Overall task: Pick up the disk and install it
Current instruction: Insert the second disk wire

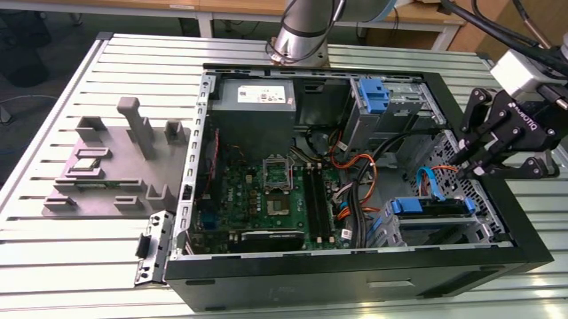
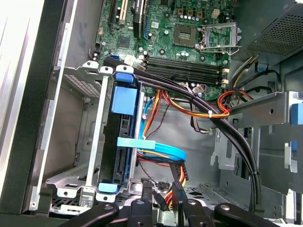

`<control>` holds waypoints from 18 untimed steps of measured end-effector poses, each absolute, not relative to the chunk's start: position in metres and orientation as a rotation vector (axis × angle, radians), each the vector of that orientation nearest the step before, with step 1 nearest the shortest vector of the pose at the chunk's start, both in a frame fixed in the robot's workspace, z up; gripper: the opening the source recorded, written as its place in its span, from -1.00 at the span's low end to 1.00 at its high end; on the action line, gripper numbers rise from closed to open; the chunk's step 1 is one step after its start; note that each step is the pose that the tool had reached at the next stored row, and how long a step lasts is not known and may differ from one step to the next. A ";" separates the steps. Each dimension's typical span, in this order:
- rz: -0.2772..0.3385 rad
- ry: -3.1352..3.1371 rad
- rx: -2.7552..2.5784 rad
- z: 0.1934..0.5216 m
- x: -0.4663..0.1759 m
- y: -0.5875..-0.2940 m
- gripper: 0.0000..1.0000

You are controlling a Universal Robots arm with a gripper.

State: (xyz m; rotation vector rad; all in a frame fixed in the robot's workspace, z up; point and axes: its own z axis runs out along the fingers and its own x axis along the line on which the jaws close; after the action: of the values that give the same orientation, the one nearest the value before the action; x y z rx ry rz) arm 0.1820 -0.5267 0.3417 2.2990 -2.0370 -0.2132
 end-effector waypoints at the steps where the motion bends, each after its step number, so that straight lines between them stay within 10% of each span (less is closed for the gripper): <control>1: -0.212 -2.036 2.296 0.341 0.182 -0.527 -0.39; 18: -0.236 -2.041 2.306 0.334 0.182 -0.526 -0.39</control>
State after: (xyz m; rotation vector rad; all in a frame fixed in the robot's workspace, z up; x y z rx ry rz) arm 0.1825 -0.5260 0.3336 2.3061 -2.0410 -0.2359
